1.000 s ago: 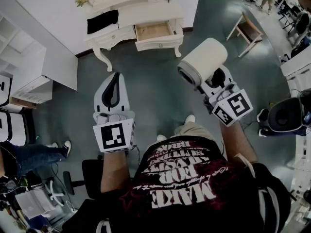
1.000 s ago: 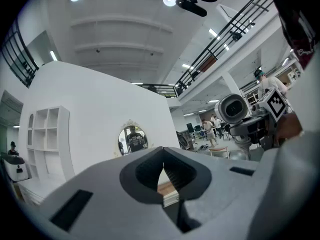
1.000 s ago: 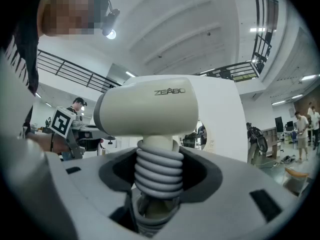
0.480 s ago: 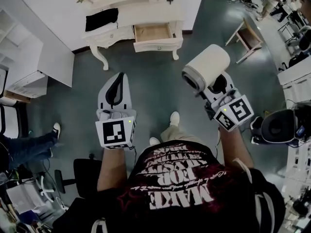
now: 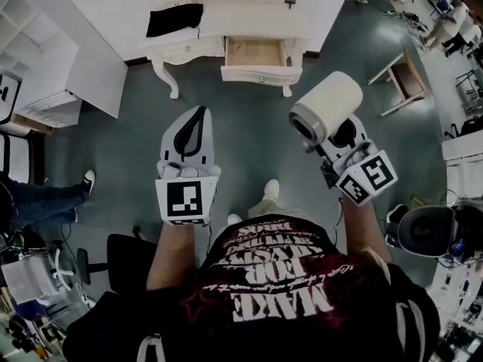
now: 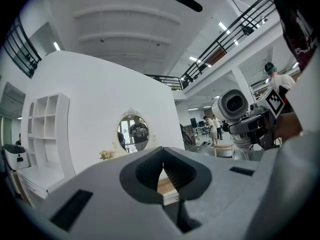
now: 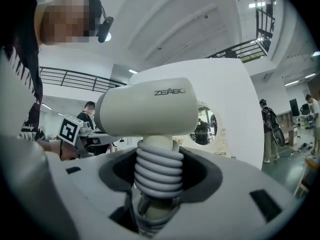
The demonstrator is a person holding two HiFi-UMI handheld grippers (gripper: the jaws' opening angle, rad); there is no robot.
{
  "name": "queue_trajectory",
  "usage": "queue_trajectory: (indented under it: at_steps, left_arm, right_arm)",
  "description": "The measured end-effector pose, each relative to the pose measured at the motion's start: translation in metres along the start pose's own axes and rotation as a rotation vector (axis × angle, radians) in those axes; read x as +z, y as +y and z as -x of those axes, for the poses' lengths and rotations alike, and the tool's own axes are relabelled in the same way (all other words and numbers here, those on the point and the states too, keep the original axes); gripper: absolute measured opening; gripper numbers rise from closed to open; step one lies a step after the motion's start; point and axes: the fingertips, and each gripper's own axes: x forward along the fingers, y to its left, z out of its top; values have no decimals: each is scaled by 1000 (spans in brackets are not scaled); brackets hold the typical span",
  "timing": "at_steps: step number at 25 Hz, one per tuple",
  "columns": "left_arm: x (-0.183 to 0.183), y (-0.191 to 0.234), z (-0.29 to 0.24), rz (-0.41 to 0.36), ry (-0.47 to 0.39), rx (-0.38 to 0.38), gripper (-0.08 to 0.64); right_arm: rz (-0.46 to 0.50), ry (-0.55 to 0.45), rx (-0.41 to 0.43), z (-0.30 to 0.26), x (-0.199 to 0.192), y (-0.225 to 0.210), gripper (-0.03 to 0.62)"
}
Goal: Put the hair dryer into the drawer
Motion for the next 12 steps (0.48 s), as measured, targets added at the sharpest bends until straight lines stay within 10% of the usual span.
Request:
queue_trajectory:
  at_steps: [12]
  left_arm:
    - [-7, -5, -82, 29, 26, -18, 5]
  right_arm:
    - [-2, 22, 7, -32, -6, -75, 230]
